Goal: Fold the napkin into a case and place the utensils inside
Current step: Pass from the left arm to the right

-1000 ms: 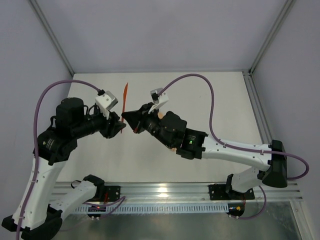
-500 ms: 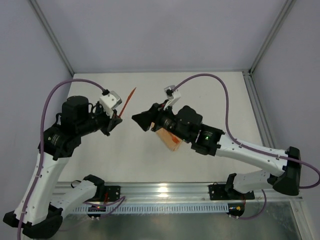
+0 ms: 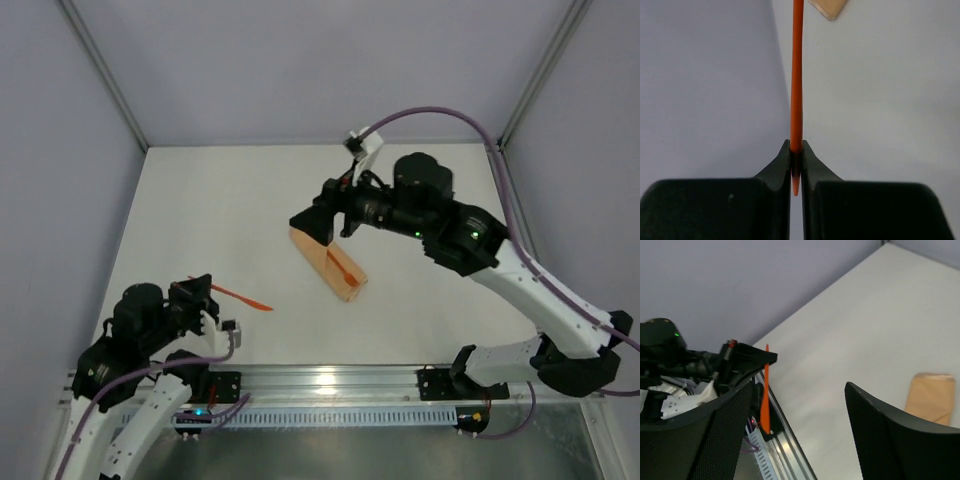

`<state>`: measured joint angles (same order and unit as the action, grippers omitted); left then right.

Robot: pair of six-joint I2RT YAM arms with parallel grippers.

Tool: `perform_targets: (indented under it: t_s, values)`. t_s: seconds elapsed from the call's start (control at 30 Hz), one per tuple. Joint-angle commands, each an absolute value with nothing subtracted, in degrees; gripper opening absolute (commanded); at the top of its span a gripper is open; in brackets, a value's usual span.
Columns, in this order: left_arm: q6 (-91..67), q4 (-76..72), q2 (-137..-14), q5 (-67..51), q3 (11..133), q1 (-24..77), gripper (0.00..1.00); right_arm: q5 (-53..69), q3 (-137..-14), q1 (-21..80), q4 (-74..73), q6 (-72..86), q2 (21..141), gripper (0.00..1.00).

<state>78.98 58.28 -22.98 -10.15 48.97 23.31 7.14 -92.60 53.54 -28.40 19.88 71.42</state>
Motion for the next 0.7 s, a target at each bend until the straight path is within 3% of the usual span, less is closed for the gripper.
perform_targets:
  t_s: [0.0, 0.23, 0.67]
  values:
    - [100.27, 56.51, -15.75, -19.15, 46.94, 23.2, 0.0, 17.58, -93.16, 55.45, -33.14, 15.82, 82.23, 0.77]
    - [113.37, 57.3, -4.66, -20.66, 41.57, 23.29, 0.0, 17.14, -104.22, 68.28, -33.31, 14.41, 98.78, 0.75]
    - [111.71, 58.09, -3.96, -17.67, 40.08, 23.2, 0.0, 11.02, -101.16, 71.63, -29.7, 17.67, 99.76, 0.6]
